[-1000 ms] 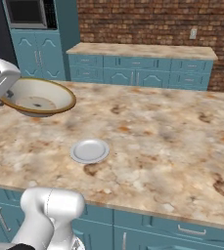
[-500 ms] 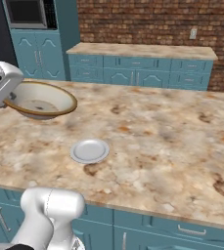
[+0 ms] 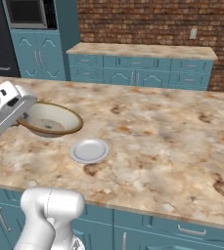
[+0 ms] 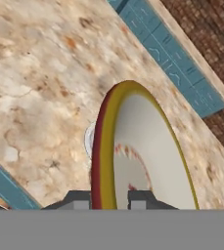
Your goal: Move the bowls from the cabinet to the plates on the dining table.
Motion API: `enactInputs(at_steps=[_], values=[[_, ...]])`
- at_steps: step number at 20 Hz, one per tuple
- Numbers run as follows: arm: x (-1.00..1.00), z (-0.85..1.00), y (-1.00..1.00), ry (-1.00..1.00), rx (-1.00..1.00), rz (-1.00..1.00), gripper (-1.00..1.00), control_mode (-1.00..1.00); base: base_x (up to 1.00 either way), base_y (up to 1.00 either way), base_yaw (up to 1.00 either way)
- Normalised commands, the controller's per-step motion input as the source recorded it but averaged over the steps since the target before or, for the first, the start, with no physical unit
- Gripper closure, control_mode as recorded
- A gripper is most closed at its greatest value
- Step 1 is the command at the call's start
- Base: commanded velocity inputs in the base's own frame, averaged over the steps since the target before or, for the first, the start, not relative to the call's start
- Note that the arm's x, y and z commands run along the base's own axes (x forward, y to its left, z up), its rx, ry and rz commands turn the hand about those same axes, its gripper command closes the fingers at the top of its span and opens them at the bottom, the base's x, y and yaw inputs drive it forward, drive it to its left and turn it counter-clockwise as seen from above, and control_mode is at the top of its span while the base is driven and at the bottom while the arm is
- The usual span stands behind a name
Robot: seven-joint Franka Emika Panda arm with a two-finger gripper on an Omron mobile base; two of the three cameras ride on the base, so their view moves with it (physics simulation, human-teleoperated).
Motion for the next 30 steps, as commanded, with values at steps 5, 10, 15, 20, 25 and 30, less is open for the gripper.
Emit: enactInputs(at_steps=[5, 10, 15, 20, 25, 30], values=[[0.80, -0.57, -0.09, 0.24, 0.00, 0.01, 1.00, -1.00, 0.00, 0.00, 0.00], [0.58, -0.55, 0.00, 0.03, -0.03, 0.00, 1.00, -1.00, 0.00, 0.00, 0.00], [0.30, -0.67, 0.00, -0.05, -0.07, 0.00, 1.00, -1.00, 0.00, 0.00, 0.00], [0.34, -0.40, -0.01, 0.00, 0.00, 0.00, 1.00, -1.00, 0.00, 0.00, 0.00], [0.39, -0.22, -0.13, 0.00, 0.00, 0.00, 1.00, -1.00, 0.00, 0.00, 0.00], [0.00, -0.19, -0.01, 0.00, 0.00, 0.00, 1.00, -1.00, 0.00, 0.00, 0.00]])
